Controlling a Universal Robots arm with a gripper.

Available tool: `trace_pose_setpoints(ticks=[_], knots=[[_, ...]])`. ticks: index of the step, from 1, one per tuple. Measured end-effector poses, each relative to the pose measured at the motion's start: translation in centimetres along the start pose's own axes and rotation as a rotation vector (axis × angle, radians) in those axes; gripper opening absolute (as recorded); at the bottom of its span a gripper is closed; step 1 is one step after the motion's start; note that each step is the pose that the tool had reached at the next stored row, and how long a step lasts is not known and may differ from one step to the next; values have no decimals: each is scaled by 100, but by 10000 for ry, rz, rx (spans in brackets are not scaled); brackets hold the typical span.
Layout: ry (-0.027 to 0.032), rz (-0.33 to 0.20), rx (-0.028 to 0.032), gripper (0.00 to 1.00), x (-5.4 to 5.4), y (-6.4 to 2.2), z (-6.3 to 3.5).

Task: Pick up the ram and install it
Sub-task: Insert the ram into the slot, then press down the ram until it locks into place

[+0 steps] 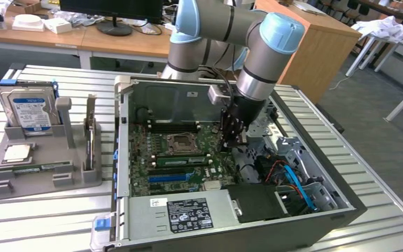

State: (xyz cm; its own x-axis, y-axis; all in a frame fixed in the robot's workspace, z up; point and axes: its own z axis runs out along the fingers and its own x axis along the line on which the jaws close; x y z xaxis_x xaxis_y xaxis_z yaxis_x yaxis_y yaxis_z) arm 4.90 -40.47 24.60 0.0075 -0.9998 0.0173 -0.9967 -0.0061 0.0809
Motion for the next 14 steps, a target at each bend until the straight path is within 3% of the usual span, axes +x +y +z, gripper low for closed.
trace_pose_setpoints(ticks=[6,11,14], knots=[[2,-2,-1,10,0,2,-1],[2,-1,-1,10,-1,166,41],[2,-2,0,10,-2,216,87]])
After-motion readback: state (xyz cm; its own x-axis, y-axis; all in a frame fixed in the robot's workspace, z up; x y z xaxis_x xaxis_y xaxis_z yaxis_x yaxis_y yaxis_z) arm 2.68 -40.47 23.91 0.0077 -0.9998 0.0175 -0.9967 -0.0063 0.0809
